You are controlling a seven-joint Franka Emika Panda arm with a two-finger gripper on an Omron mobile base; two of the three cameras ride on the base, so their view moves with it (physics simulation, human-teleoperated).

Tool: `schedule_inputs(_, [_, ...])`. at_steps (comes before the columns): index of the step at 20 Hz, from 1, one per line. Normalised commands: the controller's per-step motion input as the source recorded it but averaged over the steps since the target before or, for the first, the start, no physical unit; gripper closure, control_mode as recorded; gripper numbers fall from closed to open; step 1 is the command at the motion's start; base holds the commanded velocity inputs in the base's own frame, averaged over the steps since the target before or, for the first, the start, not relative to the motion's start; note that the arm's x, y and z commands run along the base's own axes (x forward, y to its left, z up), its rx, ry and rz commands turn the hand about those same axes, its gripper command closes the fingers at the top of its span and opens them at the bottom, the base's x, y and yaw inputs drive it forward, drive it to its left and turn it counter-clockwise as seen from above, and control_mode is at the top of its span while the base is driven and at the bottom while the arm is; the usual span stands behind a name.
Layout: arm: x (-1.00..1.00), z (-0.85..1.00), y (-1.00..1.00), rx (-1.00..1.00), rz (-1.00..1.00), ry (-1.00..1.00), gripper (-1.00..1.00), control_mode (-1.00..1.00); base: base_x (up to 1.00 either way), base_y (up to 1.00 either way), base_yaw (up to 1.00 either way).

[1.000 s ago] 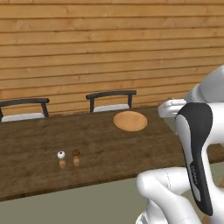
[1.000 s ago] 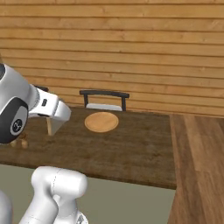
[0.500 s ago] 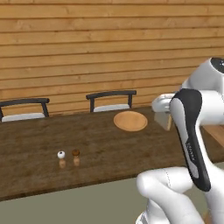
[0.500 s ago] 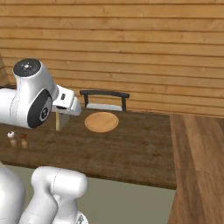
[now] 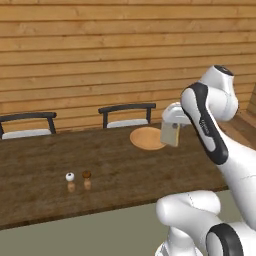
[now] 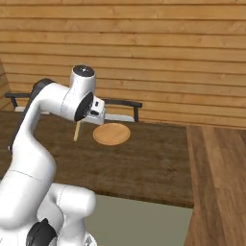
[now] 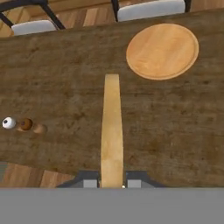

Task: Start the toaster. Once the lever pops up, take the bread to the plate on the dining counter.

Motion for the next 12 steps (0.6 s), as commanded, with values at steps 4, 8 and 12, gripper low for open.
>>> schedule_inputs(4, [0.81, -0.57, 0.26, 0.02, 0.03, 0.21, 1.00, -1.00, 0.00, 0.00, 0.00])
schedule_inputs(8, [0.82, -0.54, 0.00, 0.06, 0.02, 0.07, 1.00, -1.00, 0.00, 0.00, 0.00])
schedule_inputs(12, [0.66, -0.41, -0.07, 0.00, -0.03, -0.01, 1.00, -1.00, 0.00, 0.00, 0.00])
